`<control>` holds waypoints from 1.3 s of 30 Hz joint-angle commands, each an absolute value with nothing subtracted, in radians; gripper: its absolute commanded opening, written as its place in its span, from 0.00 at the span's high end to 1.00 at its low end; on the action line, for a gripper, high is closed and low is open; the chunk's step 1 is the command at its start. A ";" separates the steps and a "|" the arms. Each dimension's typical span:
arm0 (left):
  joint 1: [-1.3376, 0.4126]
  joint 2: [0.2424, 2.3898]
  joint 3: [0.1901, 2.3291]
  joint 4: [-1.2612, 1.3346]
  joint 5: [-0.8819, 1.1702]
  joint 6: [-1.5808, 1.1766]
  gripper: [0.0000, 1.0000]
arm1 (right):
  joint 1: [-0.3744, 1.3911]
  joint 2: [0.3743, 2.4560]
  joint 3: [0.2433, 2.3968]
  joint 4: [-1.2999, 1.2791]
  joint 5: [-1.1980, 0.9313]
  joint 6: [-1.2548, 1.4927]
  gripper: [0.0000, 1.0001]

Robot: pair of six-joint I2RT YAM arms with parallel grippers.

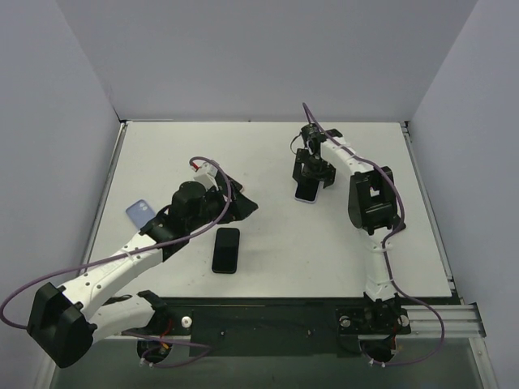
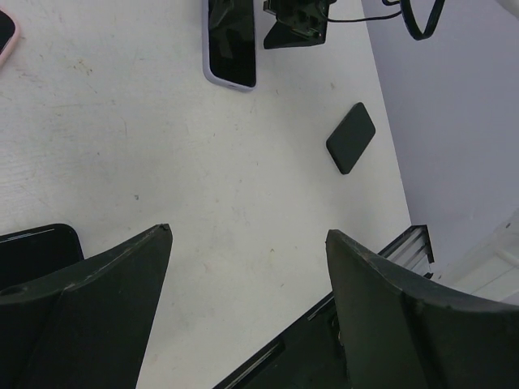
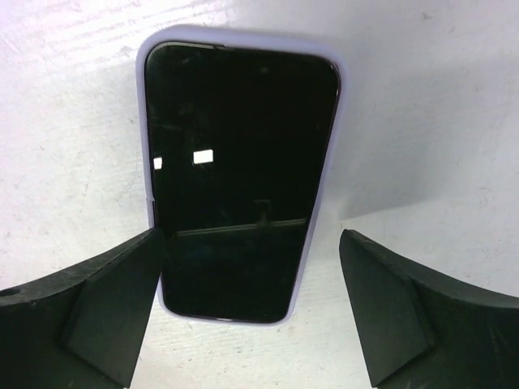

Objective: Take the phone out of the phone case
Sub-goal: Pick up the phone at the center of the board.

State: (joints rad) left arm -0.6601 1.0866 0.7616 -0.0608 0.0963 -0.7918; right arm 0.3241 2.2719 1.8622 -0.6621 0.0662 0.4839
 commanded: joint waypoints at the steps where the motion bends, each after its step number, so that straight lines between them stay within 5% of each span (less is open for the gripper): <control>1: -0.664 1.051 0.779 -0.077 0.063 -0.775 0.13 | 0.327 2.350 1.937 -0.745 0.061 0.457 0.16; 25: -0.664 0.965 0.781 -0.138 0.049 -0.792 0.12 | 0.328 2.322 1.810 -0.575 -0.140 0.525 0.11; 29: -0.664 0.976 0.773 -0.127 0.054 -0.796 0.13 | 0.322 2.315 1.798 -0.554 -0.182 0.537 0.36; 30: -0.664 0.976 0.773 -0.126 0.057 -0.796 0.13 | 0.322 2.310 1.777 -0.519 -0.190 0.531 0.60; 35: -0.664 0.973 0.769 -0.130 0.057 -0.798 0.13 | 0.318 2.218 1.733 -0.453 -0.193 0.503 0.72; 38: -0.663 0.968 0.769 -0.138 0.057 -0.802 0.13 | 0.305 2.157 1.709 -0.457 -0.195 0.486 0.99; 39: -0.661 0.966 0.770 -0.138 0.057 -0.813 0.13 | 0.298 2.116 1.675 -0.460 -0.205 0.479 1.00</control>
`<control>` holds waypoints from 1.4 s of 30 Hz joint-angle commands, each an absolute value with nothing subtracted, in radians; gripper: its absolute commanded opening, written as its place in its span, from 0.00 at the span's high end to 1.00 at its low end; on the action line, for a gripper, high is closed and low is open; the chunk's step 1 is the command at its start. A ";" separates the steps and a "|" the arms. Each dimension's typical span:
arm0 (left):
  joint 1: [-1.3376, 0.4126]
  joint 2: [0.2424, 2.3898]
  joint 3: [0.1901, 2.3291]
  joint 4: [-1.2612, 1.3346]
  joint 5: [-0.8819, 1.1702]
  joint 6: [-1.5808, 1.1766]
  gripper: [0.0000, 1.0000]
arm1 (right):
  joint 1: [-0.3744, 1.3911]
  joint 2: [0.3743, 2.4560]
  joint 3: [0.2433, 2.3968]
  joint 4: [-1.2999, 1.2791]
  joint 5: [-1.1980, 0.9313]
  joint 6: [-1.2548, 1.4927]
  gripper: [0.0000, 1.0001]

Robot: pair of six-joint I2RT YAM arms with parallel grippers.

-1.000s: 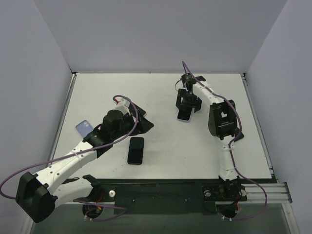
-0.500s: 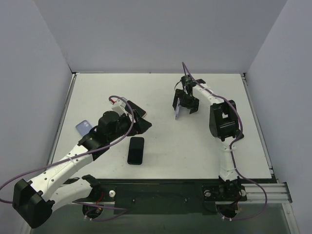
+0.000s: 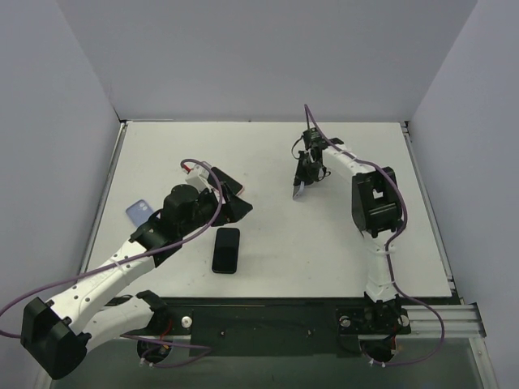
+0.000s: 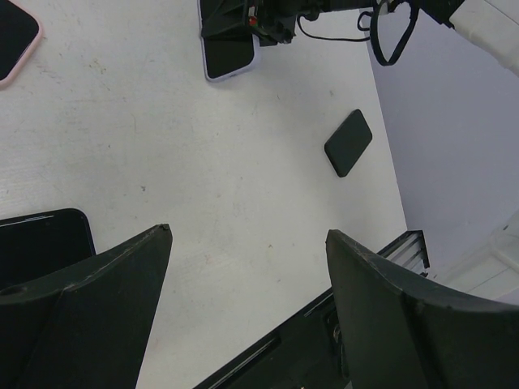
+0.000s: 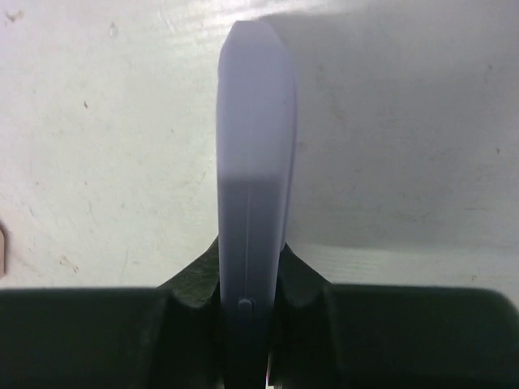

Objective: Take the phone out of the phone case
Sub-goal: Pick up the phone at the center of the board.

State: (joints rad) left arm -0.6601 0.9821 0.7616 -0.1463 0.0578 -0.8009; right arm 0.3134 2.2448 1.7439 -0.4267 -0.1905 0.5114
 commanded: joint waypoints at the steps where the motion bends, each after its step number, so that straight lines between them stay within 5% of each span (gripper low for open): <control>1: -0.661 0.965 0.769 -0.134 0.058 -0.821 0.13 | 0.295 2.091 1.654 -0.457 -0.244 0.474 1.00; 6: -0.617 0.983 0.743 -0.049 0.127 -1.006 0.13 | 0.310 1.778 1.334 -0.286 -0.432 0.482 1.00; 11: -0.526 1.101 0.609 0.418 0.329 -1.319 0.13 | 0.380 1.487 1.028 0.041 -0.774 0.607 1.00; 16: -0.578 1.192 0.606 0.734 0.361 -1.407 0.23 | 0.481 1.277 0.934 0.159 -0.905 0.692 1.00; 23: -0.678 1.169 0.601 0.844 0.298 -1.371 0.17 | 0.578 1.169 0.913 0.253 -0.926 0.798 1.00; 27: -0.706 1.173 0.612 0.883 0.304 -1.371 0.35 | 0.612 1.157 0.891 0.351 -0.936 0.871 1.00; 30: -0.706 1.158 0.617 0.897 0.322 -1.370 0.58 | 0.626 1.150 0.888 0.385 -0.942 0.916 1.00; 32: -0.696 1.126 0.624 0.862 0.318 -1.339 0.77 | 0.629 1.137 0.899 0.288 -0.939 0.862 0.90; 36: -0.664 1.031 0.673 0.661 0.310 -1.221 0.99 | 0.632 1.062 0.939 -0.082 -0.841 0.634 0.45; 42: -0.614 0.979 0.704 0.632 0.388 -1.255 1.00 | 0.643 0.982 0.888 0.022 -0.905 0.712 0.37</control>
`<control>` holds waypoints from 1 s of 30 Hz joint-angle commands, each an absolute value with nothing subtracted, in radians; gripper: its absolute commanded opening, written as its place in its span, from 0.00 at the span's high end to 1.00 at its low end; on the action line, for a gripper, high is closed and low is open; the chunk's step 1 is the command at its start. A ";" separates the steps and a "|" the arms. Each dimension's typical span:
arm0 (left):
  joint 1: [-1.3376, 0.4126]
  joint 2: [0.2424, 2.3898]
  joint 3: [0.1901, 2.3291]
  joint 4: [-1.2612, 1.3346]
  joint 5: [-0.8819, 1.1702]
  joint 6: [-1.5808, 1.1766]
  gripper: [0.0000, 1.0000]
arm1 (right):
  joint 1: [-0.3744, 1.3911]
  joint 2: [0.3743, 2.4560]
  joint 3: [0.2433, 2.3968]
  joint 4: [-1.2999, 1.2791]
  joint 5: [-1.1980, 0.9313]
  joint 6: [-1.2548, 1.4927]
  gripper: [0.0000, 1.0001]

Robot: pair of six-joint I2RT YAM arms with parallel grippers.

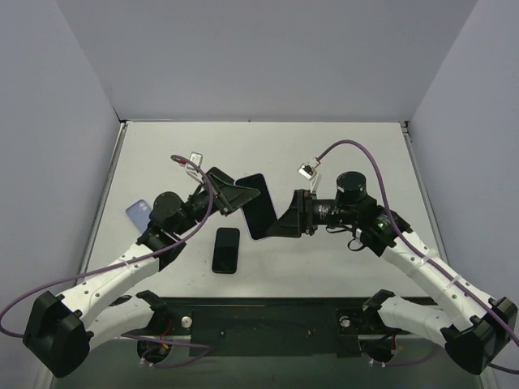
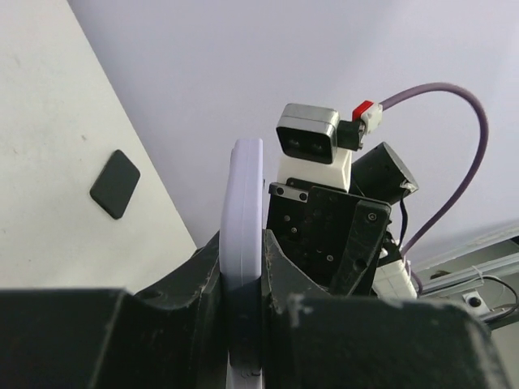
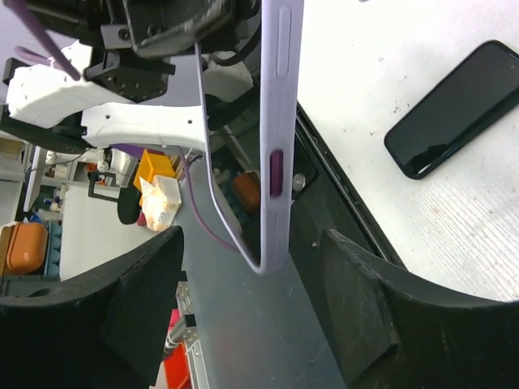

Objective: Take the phone out of the phone case
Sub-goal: Pick up the phone at the center of the board, then remove the phone case from the phone.

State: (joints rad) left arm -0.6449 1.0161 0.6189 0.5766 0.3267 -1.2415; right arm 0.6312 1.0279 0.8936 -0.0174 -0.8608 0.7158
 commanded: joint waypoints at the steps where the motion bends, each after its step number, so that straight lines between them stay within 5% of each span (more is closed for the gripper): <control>1: -0.606 0.983 0.710 0.637 0.425 -1.276 1.00 | 0.646 0.968 0.881 0.061 -0.920 0.736 0.37; 9: -0.604 1.000 0.781 0.655 0.552 -1.338 1.00 | 0.664 0.954 0.899 0.155 -1.025 0.765 0.57; 16: -0.581 1.029 0.813 0.692 0.653 -1.422 1.00 | 0.741 0.942 0.919 0.164 -1.085 0.667 1.00; 19: -0.578 1.080 0.787 0.780 0.681 -1.584 1.00 | 0.814 0.923 1.021 -0.162 -0.894 0.409 1.00; 23: -0.587 1.172 0.738 1.140 0.722 -1.873 1.00 | 1.009 0.911 1.104 -0.271 -0.636 0.203 1.00; 30: -0.664 1.169 0.807 1.036 0.727 -1.858 1.00 | 1.175 1.075 1.350 -0.486 -0.344 -0.086 1.00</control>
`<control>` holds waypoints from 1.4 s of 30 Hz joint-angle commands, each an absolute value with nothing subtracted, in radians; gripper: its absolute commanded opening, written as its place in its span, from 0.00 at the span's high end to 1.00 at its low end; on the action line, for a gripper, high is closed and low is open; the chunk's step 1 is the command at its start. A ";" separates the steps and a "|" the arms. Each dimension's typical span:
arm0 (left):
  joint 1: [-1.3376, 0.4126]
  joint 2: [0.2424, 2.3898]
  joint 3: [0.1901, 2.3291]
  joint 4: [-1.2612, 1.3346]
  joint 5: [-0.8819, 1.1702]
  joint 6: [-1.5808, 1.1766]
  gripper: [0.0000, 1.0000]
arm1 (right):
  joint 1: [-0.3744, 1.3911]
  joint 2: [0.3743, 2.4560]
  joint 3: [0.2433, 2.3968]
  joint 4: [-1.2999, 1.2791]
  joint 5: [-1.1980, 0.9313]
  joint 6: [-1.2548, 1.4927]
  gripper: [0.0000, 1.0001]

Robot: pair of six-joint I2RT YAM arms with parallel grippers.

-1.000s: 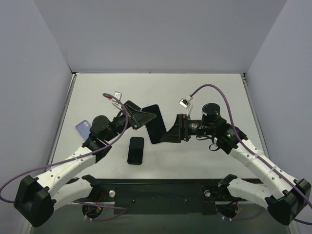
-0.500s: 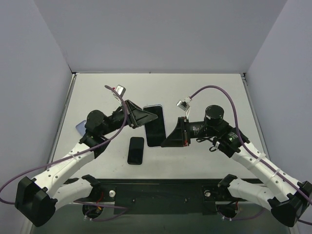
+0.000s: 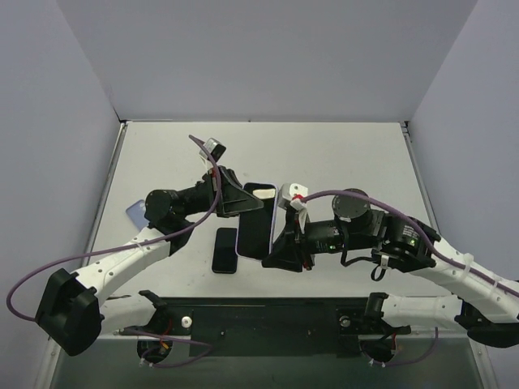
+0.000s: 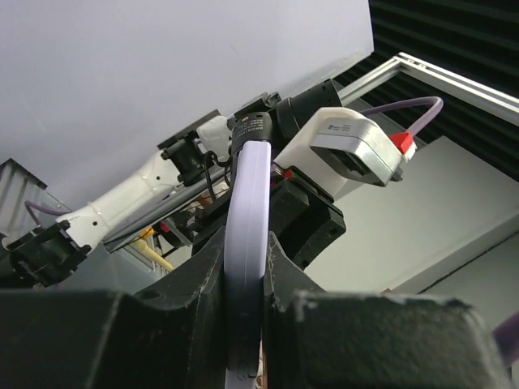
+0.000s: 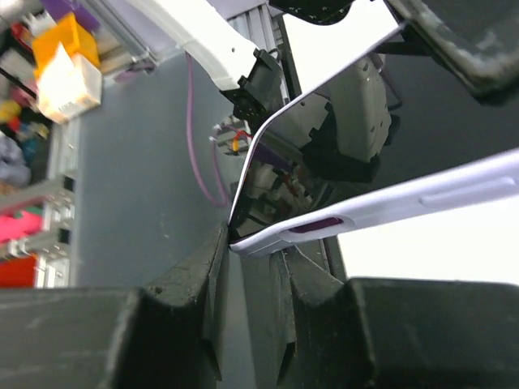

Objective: Take the phone out of the phone case
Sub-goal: Remove the phone case from the phone.

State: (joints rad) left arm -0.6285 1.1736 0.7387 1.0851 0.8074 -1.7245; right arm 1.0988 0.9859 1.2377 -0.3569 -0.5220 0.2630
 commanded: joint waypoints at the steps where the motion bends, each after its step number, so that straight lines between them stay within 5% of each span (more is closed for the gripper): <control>1: -0.670 1.167 0.807 1.038 0.724 -1.858 1.00 | 1.181 1.084 1.362 -0.488 -0.303 -0.110 1.00; 13: -0.672 1.167 0.738 1.141 0.683 -1.898 1.00 | 1.101 1.094 1.306 -0.298 0.029 -0.132 1.00; 19: -0.669 1.105 0.710 1.145 0.476 -1.824 1.00 | 1.097 1.068 1.183 -0.287 0.564 0.061 1.00; 21: -0.669 0.995 0.669 1.028 0.329 -1.679 1.00 | 1.091 1.024 1.155 -0.333 0.511 0.178 0.85; 24: -0.673 0.896 0.652 0.798 0.102 -1.488 1.00 | 1.054 0.947 1.086 -0.302 0.120 0.401 0.52; 27: -0.675 0.864 0.608 0.825 0.008 -1.387 1.00 | 1.022 0.832 0.964 -0.026 -0.152 0.612 0.31; 32: -0.692 0.920 0.540 1.052 -0.148 -1.449 1.00 | 1.022 0.779 0.784 0.465 -0.218 0.879 0.23; 42: -0.749 0.996 0.560 1.195 -0.241 -1.491 1.00 | 1.022 0.936 0.910 0.437 -0.216 0.847 0.34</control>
State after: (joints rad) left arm -0.7303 1.0214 0.5034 1.0058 -0.1913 -1.4635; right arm 1.0264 0.9115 0.8589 0.3481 -0.2043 0.8310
